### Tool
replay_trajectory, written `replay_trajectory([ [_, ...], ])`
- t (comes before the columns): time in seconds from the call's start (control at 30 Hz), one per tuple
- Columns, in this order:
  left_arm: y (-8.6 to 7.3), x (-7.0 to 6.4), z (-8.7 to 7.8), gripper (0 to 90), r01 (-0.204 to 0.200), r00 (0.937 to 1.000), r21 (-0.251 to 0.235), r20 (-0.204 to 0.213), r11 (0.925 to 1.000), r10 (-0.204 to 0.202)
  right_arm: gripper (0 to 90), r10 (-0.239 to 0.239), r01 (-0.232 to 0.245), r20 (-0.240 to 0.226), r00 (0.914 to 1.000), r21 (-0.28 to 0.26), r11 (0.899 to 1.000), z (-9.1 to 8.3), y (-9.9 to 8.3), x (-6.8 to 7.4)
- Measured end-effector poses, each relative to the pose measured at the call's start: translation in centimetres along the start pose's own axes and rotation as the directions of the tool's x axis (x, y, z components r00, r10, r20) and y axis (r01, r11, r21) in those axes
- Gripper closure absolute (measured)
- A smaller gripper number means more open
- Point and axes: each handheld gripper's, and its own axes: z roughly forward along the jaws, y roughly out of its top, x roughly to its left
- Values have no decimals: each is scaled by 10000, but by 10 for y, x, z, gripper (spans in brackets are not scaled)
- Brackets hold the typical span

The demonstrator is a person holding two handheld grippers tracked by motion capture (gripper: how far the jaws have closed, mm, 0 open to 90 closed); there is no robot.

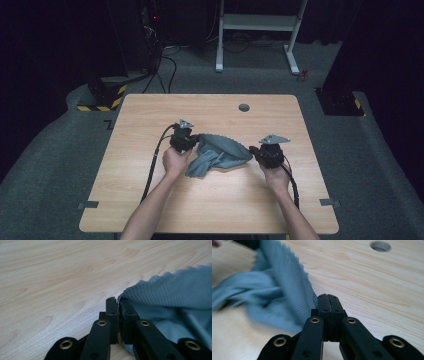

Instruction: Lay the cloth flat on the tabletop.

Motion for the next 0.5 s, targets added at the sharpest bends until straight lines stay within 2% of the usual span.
replay_trajectory([
  [0.03, 0, 0, 0, 804, 0, 10000, 0, 0, 10000, 0, 900, 0, 0, 0, 10000, 0, 10000, 0, 0, 0],
  [0.07, -1, 0, 3, 804, 107, 9999, 67, -69, 9999, -107, 900, 221, -225, 193, 9996, 213, 9995, 8, 3, -5],
  [0.13, -2, -1, 4, 689, 62, 9999, 184, -131, 9998, -59, 891, 604, -632, 512, 9969, 544, 9965, 21, 4, -11],
  [0.2, -4, -5, -2, 628, -205, 9997, 90, -100, 9997, 206, 835, 737, -784, 757, 9944, 611, 9951, 26, 3, -13],
  [0.23, -5, -7, -9, 571, -387, 9992, 10, -16, 9992, 387, 770, 808, -851, 816, 9934, 517, 9950, 25, 1, -11],
  [0.27, -5, -7, -9, 549, -387, 9992, 10, -16, 9992, 387, 770, 808, -851, 816, 9934, 517, 9950, 25, 1, -11],
  [0.33, -10, -9, -22, 527, -462, 9986, -108, 236, 9989, 465, 749, 641, -668, 892, 9939, 272, 9974, 18, -1, -7],
  [0.4, -15, -11, -30, 518, -625, 9972, -210, 407, 9978, 633, 743, 338, -325, 771, 9964, -175, 9993, 6, -3, 3],
  [0.43, -19, -13, -33, 515, -681, 9960, -236, 562, 9974, 693, 741, 203, -185, 653, 9977, -278, 9994, 2, -3, 7],
  [0.47, -24, -15, -36, 514, -803, 9942, -197, 701, 9966, 814, 726, -292, 294, 54, 9996, -329, 9990, -2, -7, 21],
  [0.5, -29, -18, -39, 514, -902, 9921, -188, 856, 9957, 915, 726, -292, 294, 54, 9996, -329, 9990, -2, -7, 21],
])
